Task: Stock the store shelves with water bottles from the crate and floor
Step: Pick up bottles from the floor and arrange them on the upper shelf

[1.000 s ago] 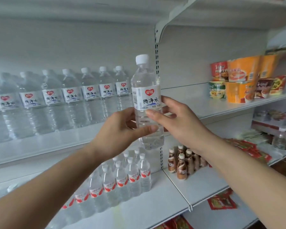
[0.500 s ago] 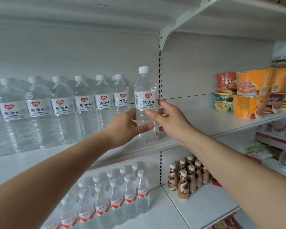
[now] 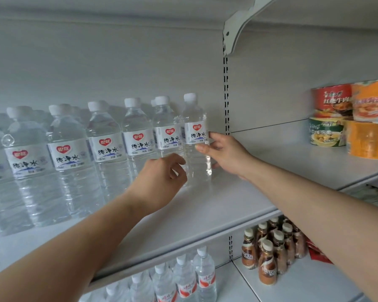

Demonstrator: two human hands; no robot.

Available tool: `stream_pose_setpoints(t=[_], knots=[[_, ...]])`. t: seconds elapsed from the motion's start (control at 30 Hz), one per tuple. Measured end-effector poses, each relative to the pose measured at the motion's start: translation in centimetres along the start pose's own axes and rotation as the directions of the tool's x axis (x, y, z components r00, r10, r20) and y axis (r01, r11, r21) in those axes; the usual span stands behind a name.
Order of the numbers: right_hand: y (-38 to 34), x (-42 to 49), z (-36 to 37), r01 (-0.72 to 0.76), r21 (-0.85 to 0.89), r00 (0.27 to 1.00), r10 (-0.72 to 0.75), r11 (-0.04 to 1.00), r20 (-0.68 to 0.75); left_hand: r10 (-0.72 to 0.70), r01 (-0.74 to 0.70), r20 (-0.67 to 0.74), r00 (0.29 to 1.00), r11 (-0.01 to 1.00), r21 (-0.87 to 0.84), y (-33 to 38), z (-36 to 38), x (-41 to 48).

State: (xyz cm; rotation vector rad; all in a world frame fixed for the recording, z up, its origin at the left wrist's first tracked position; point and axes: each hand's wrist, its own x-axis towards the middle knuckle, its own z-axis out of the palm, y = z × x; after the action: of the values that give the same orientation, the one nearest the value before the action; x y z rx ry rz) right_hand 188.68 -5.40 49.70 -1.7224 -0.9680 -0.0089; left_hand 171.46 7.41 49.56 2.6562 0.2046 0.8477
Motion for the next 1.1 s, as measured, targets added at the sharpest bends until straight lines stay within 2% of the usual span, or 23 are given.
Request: stream_pose_setpoints(t=[0.27, 0.5, 0.73, 0.8, 0.9, 1.0, 1.1], knots=[[0.2, 4.1, 0.9, -0.072, -0.036, 0.993, 0.075, 0.997, 0.094, -0.021, 0.021, 0.007, 1.0, 0.996, -0.089, -0.4, 0.1, 0.1], [0.0, 4.3, 2.0, -0.029, -0.115, 0.999, 0.032, 0.993, 0.027, -0.015, 0.017, 0.025, 1.0, 0.996, -0.087, -0.4, 0.1, -0.1], [2.4, 2.8, 0.8, -0.19, -0.325, 0.969, 0.229, 0.927, 0.088, -0.011, 0.018, 0.047, 0.999, 0.988, -0.152, 0.1, -0.6, -0.6], [1.5, 0.2, 0.3, -0.224, -0.245, 0.965, 0.25, 0.943, 0.079, 0.009, -0.011, -0.008, 1.0, 0.983, -0.182, 0.5, -1.3, -1.2], [-1.7, -4.5, -0.9, -0.295, -0.001, 0.954, 0.294, 0.956, 0.053, 0.096, -0.115, -0.1, 0.99, 0.97, -0.212, 2.0, -2.7, -2.2], [-5.4, -9.9, -2.1, -0.248, 0.204, 0.969, 0.246, 0.947, 0.036, 0.116, -0.155, -0.149, 0.982, 0.946, -0.286, 4.5, -4.2, -3.5], [-8.3, -15.2, -2.8, -0.174, 0.339, 0.983, 0.185, 0.924, 0.001, 0.069, -0.127, -0.136, 0.988, 0.866, -0.484, 6.9, -5.2, -6.6]])
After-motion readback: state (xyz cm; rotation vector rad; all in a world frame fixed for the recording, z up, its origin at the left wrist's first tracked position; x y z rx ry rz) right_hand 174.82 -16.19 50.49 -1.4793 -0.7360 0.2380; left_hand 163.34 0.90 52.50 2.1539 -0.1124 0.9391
